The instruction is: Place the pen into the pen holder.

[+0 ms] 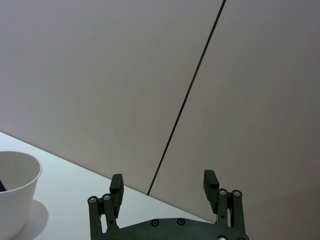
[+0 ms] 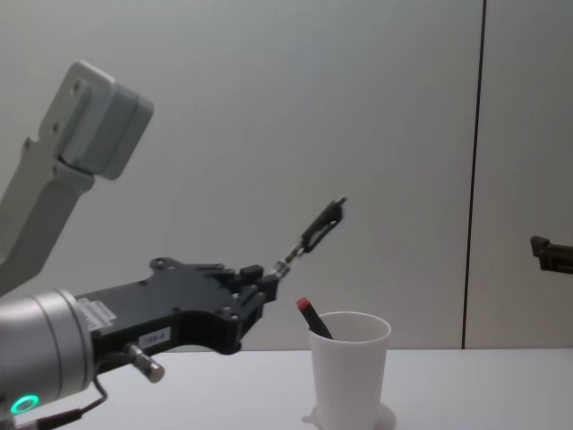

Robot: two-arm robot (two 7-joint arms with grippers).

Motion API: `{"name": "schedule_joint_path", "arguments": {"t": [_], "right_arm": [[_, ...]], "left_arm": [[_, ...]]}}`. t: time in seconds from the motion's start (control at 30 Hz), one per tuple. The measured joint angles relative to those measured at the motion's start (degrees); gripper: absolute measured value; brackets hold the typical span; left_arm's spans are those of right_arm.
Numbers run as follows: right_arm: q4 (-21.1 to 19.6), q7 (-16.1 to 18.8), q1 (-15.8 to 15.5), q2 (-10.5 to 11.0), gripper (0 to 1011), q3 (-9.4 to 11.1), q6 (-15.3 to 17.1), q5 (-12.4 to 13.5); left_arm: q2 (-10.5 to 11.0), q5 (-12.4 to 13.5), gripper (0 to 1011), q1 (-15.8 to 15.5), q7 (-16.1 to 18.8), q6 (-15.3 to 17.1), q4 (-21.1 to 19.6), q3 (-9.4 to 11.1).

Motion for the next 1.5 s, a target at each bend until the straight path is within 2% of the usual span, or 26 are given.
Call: {"name": "schedule_joint_path", "arguments": {"t": [0.17,0.47,0.9,1.23,1.5], "right_arm": [[0.0,0.0,0.0,0.0,1002,0.0,0.0,0.0],[0.0,0.0,0.0,0.0,1001,0.0,0.0,0.0],[0.0,0.0,0.0,0.0,1002,0.0,0.0,0.0],[0.0,0.0,0.0,0.0,1002,0.0,0.0,0.0],[0.0,0.0,0.0,0.0,1002,0.0,0.0,0.0]], "left_arm": [[-1.0,0.7,126,-1.4,-3.3,-2.3,1.4,0.4],[-2.9,2.7,126,-4.0,-7.0,-3.5,3.8,1.3],[-6.6,5.4,126,-9.8,-12.1,-5.0,10.1,2.3],[-8.2,5.5,126,-12.8,-14.2,-6.6,13.7,2.3],[-9.4,4.5,126,-14.8,-15.4,-8.5,16.5,2.5]]}}
